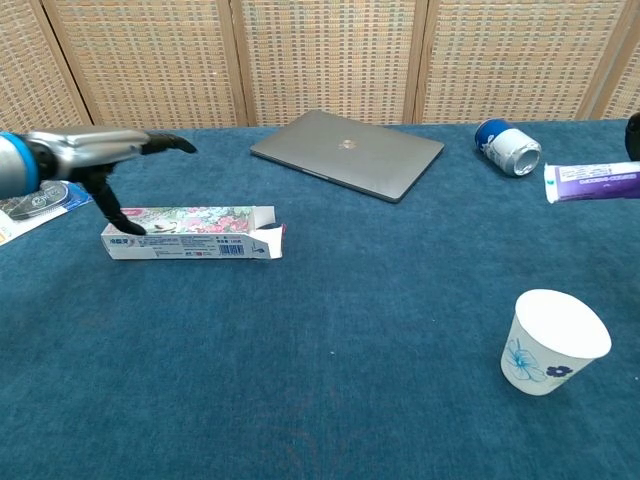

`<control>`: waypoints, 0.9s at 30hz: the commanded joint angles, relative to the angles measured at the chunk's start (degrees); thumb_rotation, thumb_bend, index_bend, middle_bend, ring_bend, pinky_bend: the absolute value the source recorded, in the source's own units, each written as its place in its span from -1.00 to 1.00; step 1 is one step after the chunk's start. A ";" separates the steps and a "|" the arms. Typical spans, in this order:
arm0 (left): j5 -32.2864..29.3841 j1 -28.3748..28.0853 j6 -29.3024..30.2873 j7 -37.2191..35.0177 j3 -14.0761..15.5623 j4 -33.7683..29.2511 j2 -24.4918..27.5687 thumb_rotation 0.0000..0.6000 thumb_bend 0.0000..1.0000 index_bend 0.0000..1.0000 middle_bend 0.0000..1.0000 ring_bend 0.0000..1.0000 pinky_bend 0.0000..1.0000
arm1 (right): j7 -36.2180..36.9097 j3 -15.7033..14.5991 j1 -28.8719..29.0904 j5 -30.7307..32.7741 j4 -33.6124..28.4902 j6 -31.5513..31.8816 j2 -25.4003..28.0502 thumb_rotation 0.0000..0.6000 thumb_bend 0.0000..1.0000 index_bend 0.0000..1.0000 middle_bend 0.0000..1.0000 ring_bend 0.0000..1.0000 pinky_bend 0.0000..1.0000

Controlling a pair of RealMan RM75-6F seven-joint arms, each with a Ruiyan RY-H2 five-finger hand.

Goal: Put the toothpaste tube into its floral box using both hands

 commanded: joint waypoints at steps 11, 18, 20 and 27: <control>-8.92 -5.93 -4.45 8.62 0.82 8.37 -9.06 1.00 -0.62 -0.61 -0.47 -0.48 -0.27 | -2.56 0.23 0.09 -0.20 -3.81 0.08 2.93 1.00 0.05 0.15 0.21 -0.11 -0.03; -9.18 -5.96 -3.17 7.04 0.79 8.35 -9.54 1.00 -0.62 -0.09 -0.06 -0.12 -0.05 | -3.84 0.59 0.09 0.00 -6.13 0.26 4.34 1.00 0.04 0.15 0.22 -0.11 -0.03; -8.39 -5.76 -2.04 5.78 0.49 7.81 -9.36 1.00 -0.62 -0.05 -0.03 -0.10 -0.05 | -4.15 0.69 0.07 -0.07 -6.73 0.46 4.77 1.00 0.05 0.15 0.22 -0.11 -0.03; 7.99 -6.46 8.86 -12.78 -0.54 3.56 -6.47 1.00 -0.62 -0.01 -0.01 -0.09 -0.05 | -8.08 2.40 0.50 -1.69 -15.69 2.57 11.68 1.00 0.05 0.15 0.22 -0.11 -0.03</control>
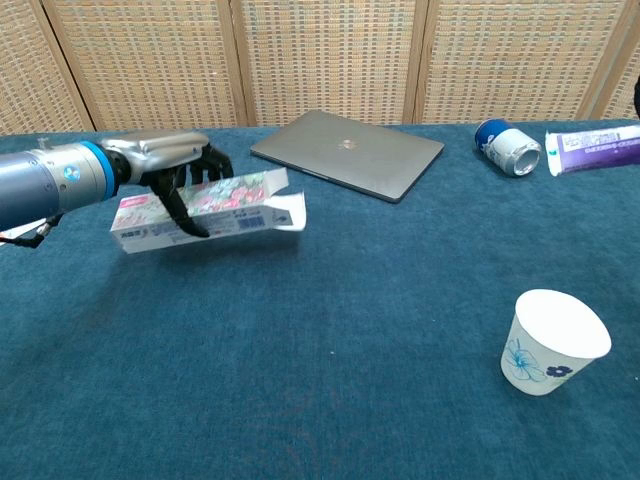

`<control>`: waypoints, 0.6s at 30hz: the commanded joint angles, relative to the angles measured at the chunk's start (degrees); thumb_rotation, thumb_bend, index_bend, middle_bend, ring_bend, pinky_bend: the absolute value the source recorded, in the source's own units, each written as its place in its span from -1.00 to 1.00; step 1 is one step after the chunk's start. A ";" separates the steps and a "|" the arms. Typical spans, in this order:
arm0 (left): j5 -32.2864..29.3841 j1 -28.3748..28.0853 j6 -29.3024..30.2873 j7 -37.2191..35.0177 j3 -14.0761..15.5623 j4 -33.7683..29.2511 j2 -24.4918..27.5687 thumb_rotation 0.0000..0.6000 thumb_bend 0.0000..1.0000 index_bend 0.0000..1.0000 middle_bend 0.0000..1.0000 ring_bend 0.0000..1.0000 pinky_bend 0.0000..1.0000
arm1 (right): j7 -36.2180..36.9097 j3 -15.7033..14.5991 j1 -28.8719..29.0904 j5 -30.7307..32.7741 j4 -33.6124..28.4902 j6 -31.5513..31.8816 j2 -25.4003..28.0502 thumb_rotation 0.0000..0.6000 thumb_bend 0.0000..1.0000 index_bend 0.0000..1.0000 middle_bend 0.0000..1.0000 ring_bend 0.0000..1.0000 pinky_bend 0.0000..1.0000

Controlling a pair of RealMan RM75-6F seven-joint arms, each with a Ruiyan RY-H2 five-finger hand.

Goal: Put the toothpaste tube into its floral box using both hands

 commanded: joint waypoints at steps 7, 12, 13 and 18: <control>21.24 -5.01 14.24 -23.25 1.15 3.96 -1.03 1.00 -0.62 0.03 0.00 -0.09 -0.05 | -6.15 3.92 1.49 0.82 -13.13 0.53 10.31 1.00 0.06 0.15 0.22 -0.10 -0.03; 24.32 -9.24 18.81 -28.05 0.00 9.75 -4.84 1.00 -0.62 0.03 0.00 -0.09 -0.05 | -9.10 6.05 1.92 2.81 -20.04 0.19 15.94 1.00 0.06 0.16 0.23 -0.09 -0.03; 24.46 -9.77 18.98 -28.40 0.01 10.54 -5.26 1.00 -0.62 0.03 0.00 -0.09 -0.05 | -9.51 6.18 1.94 3.22 -20.80 -0.07 16.49 1.00 0.06 0.16 0.23 -0.09 -0.03; 25.33 -13.22 18.00 -27.47 0.21 12.28 -5.91 1.00 -0.62 0.03 0.00 -0.09 -0.05 | -12.00 6.38 1.99 4.54 -23.38 -0.94 17.48 1.00 0.06 0.16 0.23 -0.09 -0.03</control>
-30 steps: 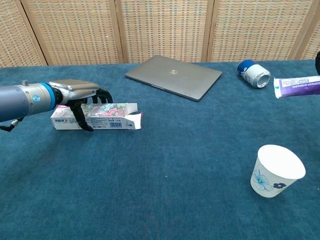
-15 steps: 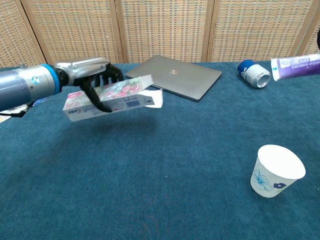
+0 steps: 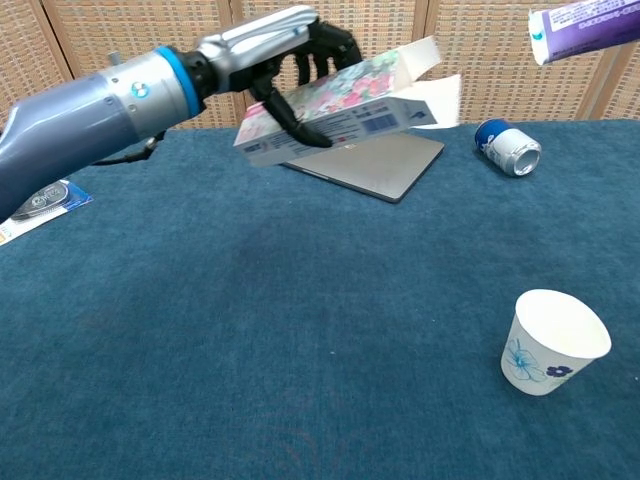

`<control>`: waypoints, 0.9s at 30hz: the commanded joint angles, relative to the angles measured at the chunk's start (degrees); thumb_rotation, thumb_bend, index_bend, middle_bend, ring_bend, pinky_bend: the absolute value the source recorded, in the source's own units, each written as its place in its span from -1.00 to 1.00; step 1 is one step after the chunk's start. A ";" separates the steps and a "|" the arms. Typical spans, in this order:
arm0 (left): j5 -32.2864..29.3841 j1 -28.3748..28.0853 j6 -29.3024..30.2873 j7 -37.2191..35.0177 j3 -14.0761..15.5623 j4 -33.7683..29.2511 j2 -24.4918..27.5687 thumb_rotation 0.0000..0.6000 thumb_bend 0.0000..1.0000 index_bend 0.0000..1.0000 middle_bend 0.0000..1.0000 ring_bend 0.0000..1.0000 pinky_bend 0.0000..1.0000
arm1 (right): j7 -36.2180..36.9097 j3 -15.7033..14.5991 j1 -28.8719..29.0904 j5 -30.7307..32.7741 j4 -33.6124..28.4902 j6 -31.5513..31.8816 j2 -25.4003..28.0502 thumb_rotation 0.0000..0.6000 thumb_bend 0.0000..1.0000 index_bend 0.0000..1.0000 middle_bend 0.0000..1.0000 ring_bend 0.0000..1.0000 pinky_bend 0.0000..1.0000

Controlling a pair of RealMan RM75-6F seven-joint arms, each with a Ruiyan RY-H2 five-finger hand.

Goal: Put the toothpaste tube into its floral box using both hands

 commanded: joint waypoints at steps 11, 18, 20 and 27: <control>-1.22 -2.86 -0.07 -1.72 0.42 -0.03 -0.96 1.00 -0.62 0.03 0.00 -0.09 -0.05 | -2.05 0.26 -0.60 1.18 -2.07 -0.20 0.72 1.00 0.06 0.16 0.23 -0.09 -0.03; -8.59 -0.34 0.99 -15.76 -2.22 1.65 -8.39 1.00 -0.62 0.05 0.01 -0.09 -0.05 | -3.79 0.97 -1.13 0.19 -3.27 1.22 2.80 1.00 0.06 0.16 0.23 -0.09 -0.03; -9.33 -0.26 0.18 -18.25 -1.84 3.60 -10.74 1.00 -0.62 0.06 0.02 -0.09 -0.05 | -4.95 1.23 -1.15 -0.12 -3.74 1.45 3.56 1.00 0.06 0.16 0.23 -0.09 -0.03; -9.58 -1.70 0.13 -21.19 -2.01 8.62 -15.72 1.00 -0.62 0.07 0.02 -0.09 -0.05 | -8.17 2.72 -0.29 0.88 -6.18 1.07 5.57 1.00 0.06 0.16 0.24 -0.08 -0.03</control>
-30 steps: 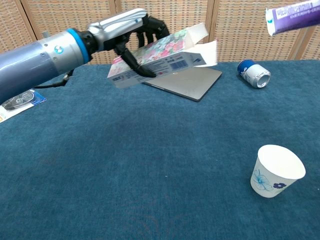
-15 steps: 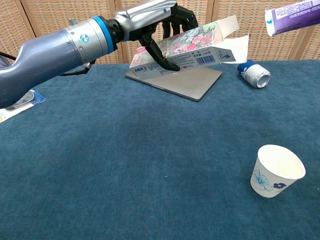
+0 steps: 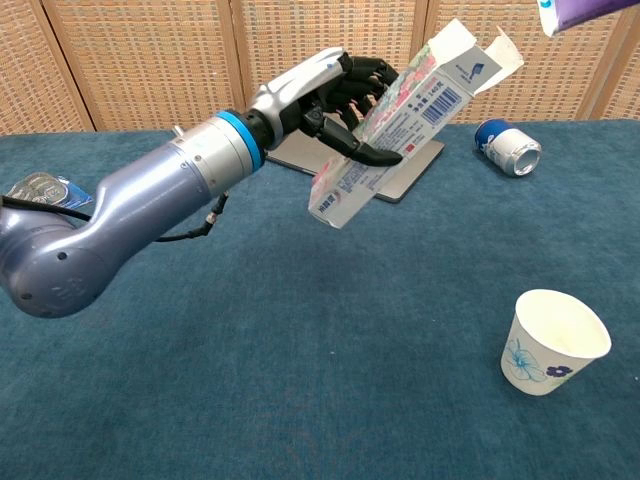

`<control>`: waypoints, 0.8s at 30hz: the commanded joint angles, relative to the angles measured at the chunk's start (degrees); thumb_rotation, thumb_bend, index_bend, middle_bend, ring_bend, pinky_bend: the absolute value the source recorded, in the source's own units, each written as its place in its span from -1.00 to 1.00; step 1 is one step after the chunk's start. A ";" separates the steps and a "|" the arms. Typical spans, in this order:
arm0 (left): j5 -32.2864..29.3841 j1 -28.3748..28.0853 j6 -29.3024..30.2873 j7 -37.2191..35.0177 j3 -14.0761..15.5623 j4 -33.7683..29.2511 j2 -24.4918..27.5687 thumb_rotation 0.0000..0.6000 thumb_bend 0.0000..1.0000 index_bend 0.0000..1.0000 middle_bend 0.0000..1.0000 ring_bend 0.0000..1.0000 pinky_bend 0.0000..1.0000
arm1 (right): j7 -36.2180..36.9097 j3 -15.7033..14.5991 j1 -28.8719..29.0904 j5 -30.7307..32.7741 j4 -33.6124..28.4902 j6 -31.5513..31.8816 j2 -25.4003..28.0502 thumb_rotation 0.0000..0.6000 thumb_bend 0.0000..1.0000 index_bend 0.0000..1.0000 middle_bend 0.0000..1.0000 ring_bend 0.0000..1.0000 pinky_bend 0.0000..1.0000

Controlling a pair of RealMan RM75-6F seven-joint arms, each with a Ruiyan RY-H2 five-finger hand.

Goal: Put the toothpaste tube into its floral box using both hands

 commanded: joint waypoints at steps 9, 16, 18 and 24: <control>-0.76 -3.06 -0.51 0.13 -1.50 2.66 -3.46 1.00 -0.62 0.07 0.03 -0.09 -0.05 | -8.96 2.32 4.93 4.74 -2.94 -5.96 0.95 1.00 0.06 0.17 0.24 -0.07 -0.03; -1.51 -4.44 -1.18 1.75 -2.67 1.75 -3.40 1.00 -0.62 0.07 0.03 -0.09 -0.05 | -19.54 1.74 8.22 8.04 -2.82 -9.69 -0.33 1.00 0.06 0.17 0.24 -0.07 -0.03; -1.72 -4.62 -1.46 2.19 -2.76 1.60 -3.34 1.00 -0.62 0.07 0.03 -0.09 -0.05 | -22.71 1.32 8.79 9.09 -3.64 -10.28 -0.29 1.00 0.06 0.17 0.24 -0.07 -0.03; -1.91 -4.95 -1.86 2.41 -2.61 2.04 -3.64 1.00 -0.62 0.07 0.03 -0.09 -0.05 | -31.56 -0.23 10.22 9.61 -5.02 -11.54 -0.27 1.00 0.06 0.17 0.24 -0.07 -0.03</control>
